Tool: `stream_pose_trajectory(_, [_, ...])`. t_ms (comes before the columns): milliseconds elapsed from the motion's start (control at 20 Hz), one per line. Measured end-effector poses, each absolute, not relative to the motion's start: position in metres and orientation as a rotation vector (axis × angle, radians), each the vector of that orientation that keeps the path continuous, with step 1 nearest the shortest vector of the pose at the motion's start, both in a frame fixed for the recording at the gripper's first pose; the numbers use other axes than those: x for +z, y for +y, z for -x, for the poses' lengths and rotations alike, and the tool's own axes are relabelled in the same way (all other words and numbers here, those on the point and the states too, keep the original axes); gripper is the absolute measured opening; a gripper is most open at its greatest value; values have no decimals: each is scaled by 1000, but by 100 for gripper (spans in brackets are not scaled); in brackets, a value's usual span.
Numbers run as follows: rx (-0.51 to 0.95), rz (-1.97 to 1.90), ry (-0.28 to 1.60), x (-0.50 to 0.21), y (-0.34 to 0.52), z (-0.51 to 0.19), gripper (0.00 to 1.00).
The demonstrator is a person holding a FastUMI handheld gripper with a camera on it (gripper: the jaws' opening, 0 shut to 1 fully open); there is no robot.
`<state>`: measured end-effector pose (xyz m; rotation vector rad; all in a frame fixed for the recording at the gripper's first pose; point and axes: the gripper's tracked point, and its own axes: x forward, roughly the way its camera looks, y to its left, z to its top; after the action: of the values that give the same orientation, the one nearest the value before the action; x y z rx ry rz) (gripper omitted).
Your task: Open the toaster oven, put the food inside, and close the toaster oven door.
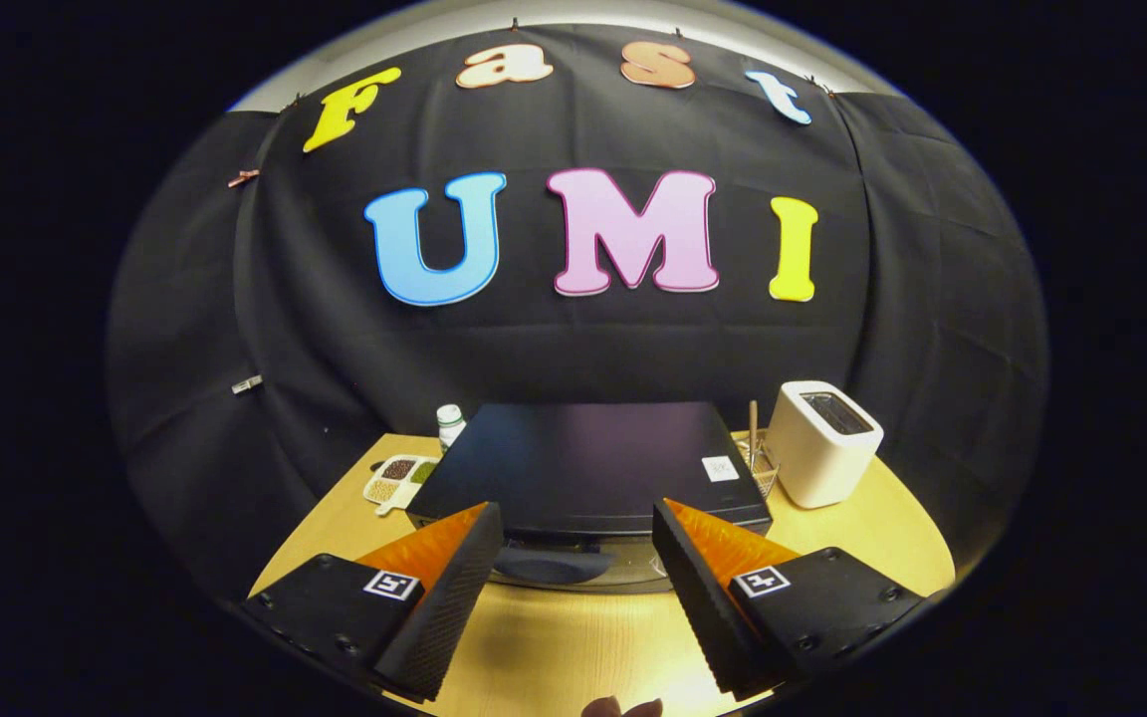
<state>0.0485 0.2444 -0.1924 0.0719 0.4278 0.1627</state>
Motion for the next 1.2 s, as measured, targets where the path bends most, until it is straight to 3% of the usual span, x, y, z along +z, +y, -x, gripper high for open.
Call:
stream_pose_trajectory(500, [106, -89, 626, -275, 274, -82, 99])
stream_pose_trajectory(700, [87, -18, 583, -276, 275, -84, 99])
stream_pose_trajectory(1200, [101, -69, 665, -299, 271, -19, 99])
